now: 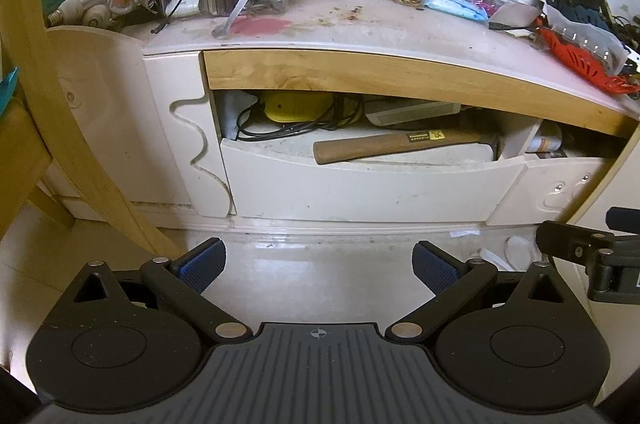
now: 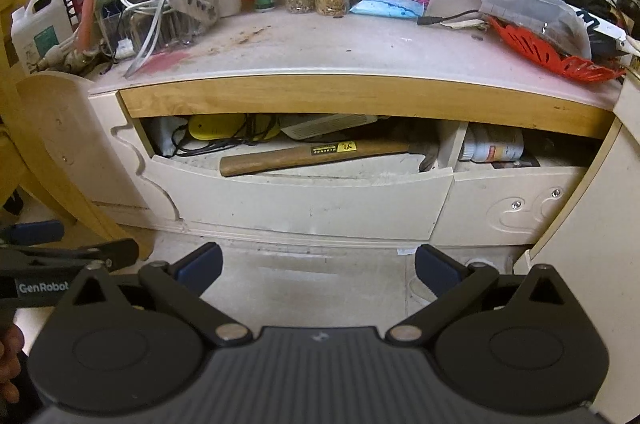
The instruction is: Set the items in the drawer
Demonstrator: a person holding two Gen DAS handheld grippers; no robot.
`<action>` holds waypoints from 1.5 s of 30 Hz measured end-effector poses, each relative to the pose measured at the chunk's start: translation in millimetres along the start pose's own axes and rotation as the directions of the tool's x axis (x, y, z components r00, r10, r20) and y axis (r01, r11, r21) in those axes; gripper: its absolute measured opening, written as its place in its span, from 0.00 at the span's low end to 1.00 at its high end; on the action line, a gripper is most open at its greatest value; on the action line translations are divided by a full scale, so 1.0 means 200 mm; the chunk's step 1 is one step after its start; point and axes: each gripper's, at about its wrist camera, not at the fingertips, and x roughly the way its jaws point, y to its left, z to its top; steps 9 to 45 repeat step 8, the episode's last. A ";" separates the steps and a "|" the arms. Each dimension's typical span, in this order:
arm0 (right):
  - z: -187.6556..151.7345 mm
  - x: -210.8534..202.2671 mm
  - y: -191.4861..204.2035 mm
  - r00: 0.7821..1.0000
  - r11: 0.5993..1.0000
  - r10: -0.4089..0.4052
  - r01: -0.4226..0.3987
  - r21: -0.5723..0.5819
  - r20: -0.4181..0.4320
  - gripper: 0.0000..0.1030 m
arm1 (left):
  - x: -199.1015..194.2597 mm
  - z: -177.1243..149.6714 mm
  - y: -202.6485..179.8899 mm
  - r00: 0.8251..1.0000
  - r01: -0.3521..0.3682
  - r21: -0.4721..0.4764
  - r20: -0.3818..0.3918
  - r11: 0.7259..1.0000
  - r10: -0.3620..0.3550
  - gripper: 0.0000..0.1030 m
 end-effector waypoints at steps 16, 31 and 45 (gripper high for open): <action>0.00 0.00 0.01 1.000 1.000 0.015 -0.014 0.002 -0.005 1.00 | 0.00 -0.01 0.01 1.000 0.008 -0.007 0.006 1.000 -0.008 1.00; 0.00 0.00 0.01 1.000 1.000 0.015 -0.014 0.002 -0.005 1.00 | 0.00 -0.01 0.01 1.000 0.008 -0.007 0.006 1.000 -0.008 1.00; 0.00 0.00 0.01 1.000 1.000 0.015 -0.014 0.002 -0.005 1.00 | 0.00 -0.01 0.01 1.000 0.008 -0.007 0.006 1.000 -0.008 1.00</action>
